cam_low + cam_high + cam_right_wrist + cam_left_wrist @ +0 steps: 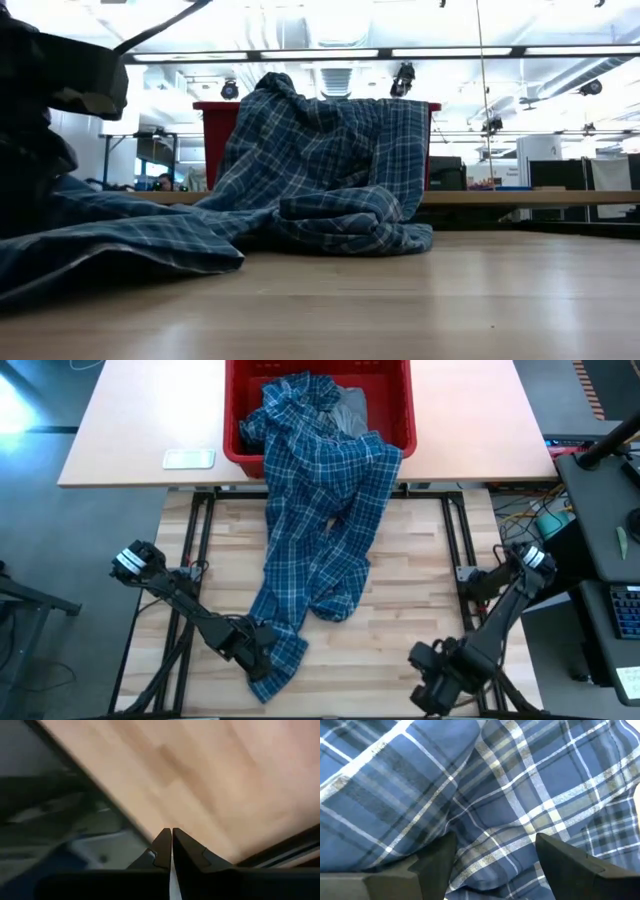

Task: Fold Laundry from Bin
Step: Fold the blue patterned pants

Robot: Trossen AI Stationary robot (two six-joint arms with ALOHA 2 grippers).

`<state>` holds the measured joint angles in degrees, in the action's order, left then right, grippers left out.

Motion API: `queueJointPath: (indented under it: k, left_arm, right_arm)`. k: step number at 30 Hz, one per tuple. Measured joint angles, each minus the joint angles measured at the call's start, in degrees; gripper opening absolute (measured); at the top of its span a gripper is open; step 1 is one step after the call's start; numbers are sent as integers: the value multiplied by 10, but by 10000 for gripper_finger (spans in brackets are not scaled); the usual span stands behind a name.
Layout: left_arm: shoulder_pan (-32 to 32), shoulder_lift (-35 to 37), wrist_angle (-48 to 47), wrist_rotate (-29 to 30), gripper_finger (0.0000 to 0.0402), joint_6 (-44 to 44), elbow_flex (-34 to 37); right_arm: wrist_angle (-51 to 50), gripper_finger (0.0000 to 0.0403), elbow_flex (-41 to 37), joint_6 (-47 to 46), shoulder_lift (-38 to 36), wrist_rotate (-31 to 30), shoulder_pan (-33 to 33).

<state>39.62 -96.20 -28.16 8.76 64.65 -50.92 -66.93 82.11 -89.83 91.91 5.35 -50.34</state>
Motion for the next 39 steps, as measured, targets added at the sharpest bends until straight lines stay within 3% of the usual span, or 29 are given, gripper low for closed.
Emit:
queueJointPath:
  k: [6, 11, 13, 19, 24, 30, 39]
  left_arm:
    - [0, 2, -9, -38, 261, 99, -16]
    - [0, 2, -13, -58, 261, 184, -44]
    - [0, 2, -13, -72, 261, 207, -55]
    - [0, 2, -17, -117, 261, 271, -74]
    - [0, 2, -27, -121, 261, 360, -82]
    - [-1, 2, -24, -121, 261, 455, -83]
    - [-1, 2, -29, -120, 261, 534, -83]
  right_arm:
    - [2, 30, -36, 171, 3, -110, 34]
    - [23, 82, -68, 381, -11, -293, 107]
    - [68, 104, -91, 473, -15, -332, 146]
    - [352, 162, -181, 654, -12, -275, 244]
    - [580, 188, -267, 631, -9, -270, 291]
    - [603, 189, -319, 609, 5, -267, 337]
    - [653, 190, -355, 613, 74, -169, 365]
